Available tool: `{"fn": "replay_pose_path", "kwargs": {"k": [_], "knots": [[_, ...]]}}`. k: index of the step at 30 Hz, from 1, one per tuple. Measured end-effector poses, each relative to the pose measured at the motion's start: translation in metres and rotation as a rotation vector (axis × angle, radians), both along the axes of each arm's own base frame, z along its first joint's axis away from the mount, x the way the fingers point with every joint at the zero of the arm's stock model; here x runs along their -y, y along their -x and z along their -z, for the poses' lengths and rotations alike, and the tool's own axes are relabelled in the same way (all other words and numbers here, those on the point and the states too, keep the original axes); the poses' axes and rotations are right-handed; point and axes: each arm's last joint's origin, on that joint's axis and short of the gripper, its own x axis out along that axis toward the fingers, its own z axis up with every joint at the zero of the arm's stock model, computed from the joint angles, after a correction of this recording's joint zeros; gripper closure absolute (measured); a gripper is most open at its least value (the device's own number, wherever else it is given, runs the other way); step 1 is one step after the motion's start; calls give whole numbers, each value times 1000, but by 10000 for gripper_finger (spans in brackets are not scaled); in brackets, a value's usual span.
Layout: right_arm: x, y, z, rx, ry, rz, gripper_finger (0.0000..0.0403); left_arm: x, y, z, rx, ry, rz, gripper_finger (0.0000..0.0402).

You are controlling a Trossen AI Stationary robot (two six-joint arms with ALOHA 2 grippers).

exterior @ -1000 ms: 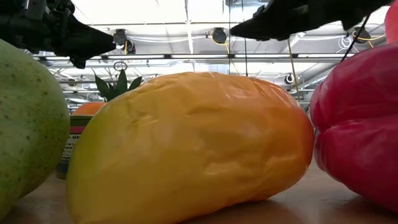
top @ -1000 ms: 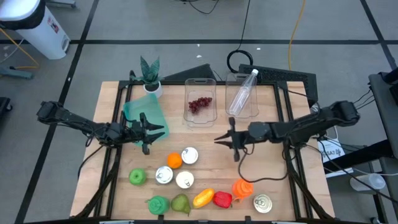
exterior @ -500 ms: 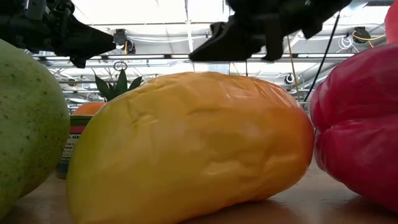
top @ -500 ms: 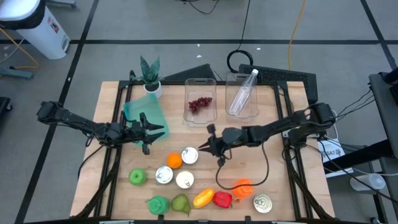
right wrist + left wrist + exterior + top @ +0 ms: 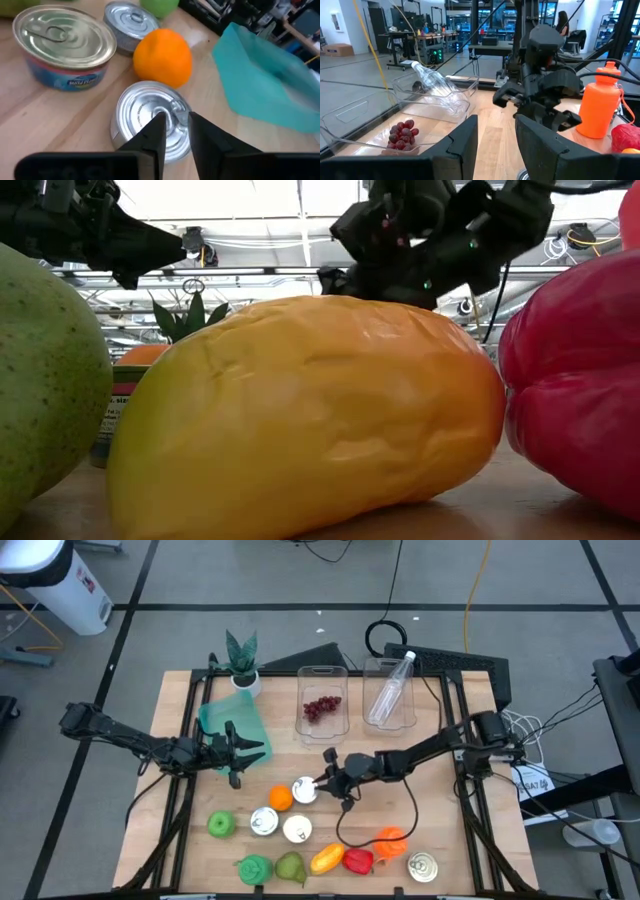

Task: Pick & Place Food Item
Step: Put the right green tuna can into the blue bin

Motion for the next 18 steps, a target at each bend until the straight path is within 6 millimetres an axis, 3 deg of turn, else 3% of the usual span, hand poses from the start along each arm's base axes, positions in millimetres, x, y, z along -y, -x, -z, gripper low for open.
{"fn": "replay_pose_path", "kwargs": {"k": [7,18], "knots": [[-1,-8,13,71,37,-20,320,0,0,0,0,-1,0,261],[0,-15,26,-6,20,-5,336,0,0,0,0,3,0,261]]}}
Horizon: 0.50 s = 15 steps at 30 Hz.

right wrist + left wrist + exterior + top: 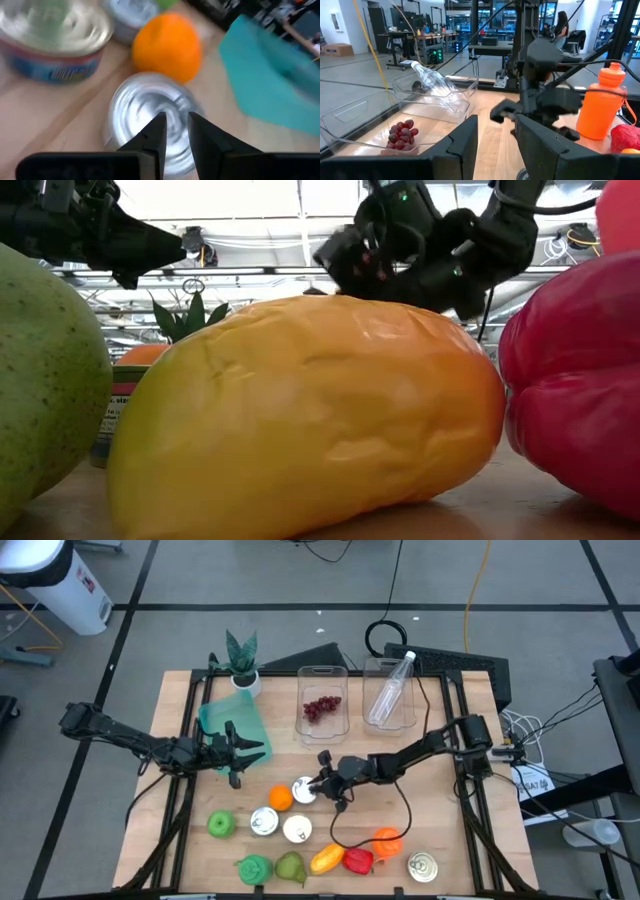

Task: Pick & Place Food Item
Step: Put the right green tuna can into the blue bin

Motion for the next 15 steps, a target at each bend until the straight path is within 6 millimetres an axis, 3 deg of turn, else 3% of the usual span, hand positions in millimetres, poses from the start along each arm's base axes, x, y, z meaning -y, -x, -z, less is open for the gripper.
{"fn": "replay_pose_path", "kwargs": {"k": [11,15], "knots": [[6,-5,8,-108,19,22,341,0,0,0,-1,0,-2,261],[7,-4,10,-137,62,110,345,0,0,0,-1,-1,-2,261]]}}
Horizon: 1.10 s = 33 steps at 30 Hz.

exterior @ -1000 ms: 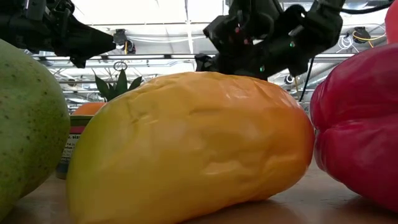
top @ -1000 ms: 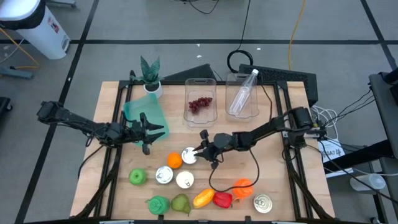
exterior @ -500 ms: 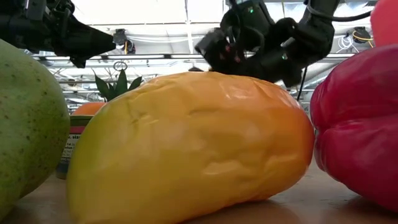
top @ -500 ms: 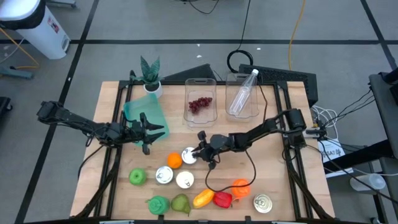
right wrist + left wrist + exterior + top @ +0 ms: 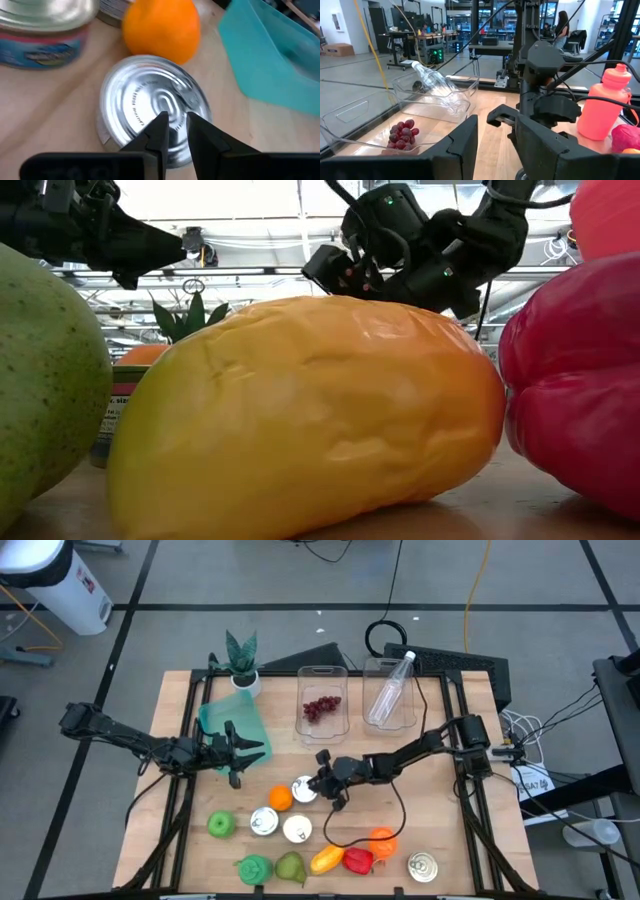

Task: Pick & Place Food Item
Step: Put the right green tuna can into the blue bin

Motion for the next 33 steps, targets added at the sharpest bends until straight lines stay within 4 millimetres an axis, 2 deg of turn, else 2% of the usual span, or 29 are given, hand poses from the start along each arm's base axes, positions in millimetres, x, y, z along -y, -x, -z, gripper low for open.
{"fn": "replay_pose_path", "kwargs": {"k": [6,14,19,25,33], "knots": [[1,5,-10,-24,39,93,352,0,0,0,-1,0,0,261],[11,17,-32,-67,-52,187,369,0,0,1,-7,0,1,261],[14,37,-27,-59,-79,207,382,0,0,1,-8,1,3,261],[9,65,-24,-57,-94,224,394,0,0,1,-8,-2,3,261],[9,75,-40,-7,-114,222,401,0,0,0,1,18,4,261]]}}
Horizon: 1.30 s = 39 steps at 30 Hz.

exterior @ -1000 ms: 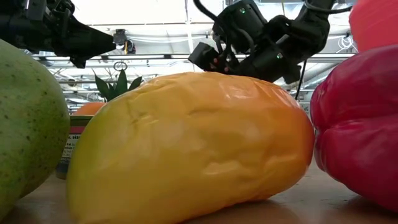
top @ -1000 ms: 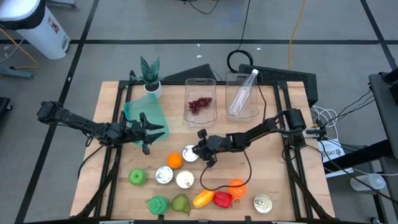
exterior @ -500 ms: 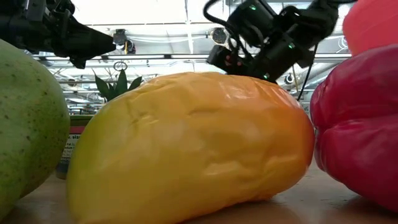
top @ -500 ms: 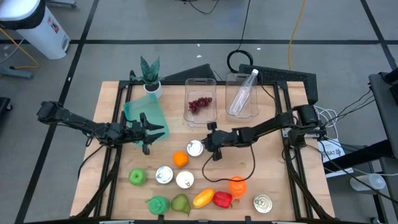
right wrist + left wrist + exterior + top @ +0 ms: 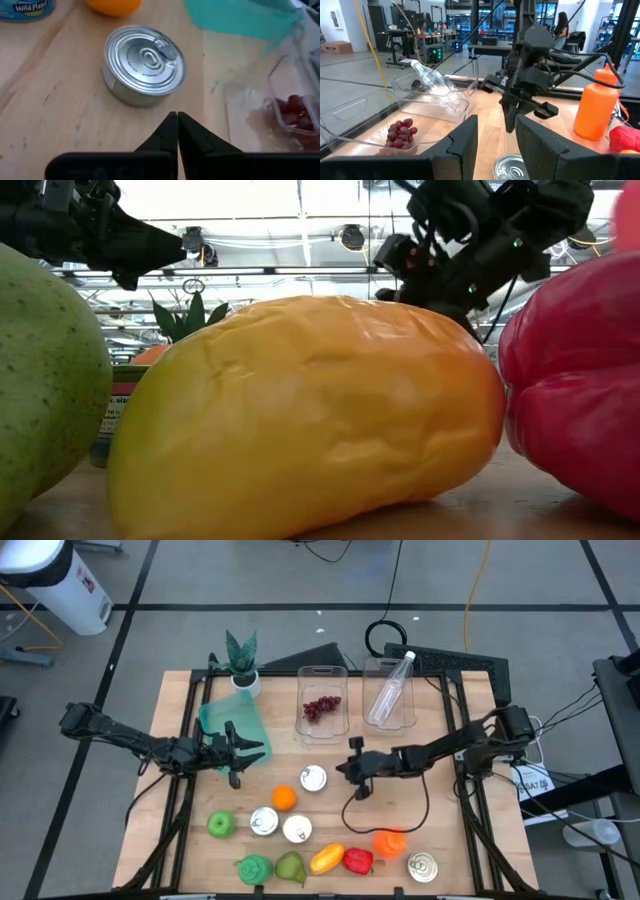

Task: Pick & Place Food Item
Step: Put the right green tuna can into the blue bin

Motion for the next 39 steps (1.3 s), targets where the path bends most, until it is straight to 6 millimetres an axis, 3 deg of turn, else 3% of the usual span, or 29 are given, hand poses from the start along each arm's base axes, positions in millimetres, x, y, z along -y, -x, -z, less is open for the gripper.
{"fn": "replay_pose_path", "kwargs": {"k": [7,11,16,18,22,26,31,35,39], "knots": [[0,11,-40,116,7,-59,401,1,-1,1,-46,17,8,261],[0,26,-73,205,-30,-142,402,2,-13,-17,-196,81,-66,273],[3,58,-99,310,-54,-152,400,13,-48,-57,-386,79,-57,324],[6,73,-101,344,-66,-143,398,19,-67,-72,-465,64,-41,344],[10,102,-98,432,-111,-122,397,27,-113,-87,-601,70,0,349],[13,126,-91,482,-121,-119,397,35,-161,-68,-763,83,66,352],[16,145,-87,535,-147,-113,397,38,-207,-22,-947,83,58,352],[17,153,-83,553,-148,-113,397,31,-232,8,-1029,117,31,352],[17,156,-81,559,-149,-113,397,19,-242,25,-1131,172,-40,352]]}}
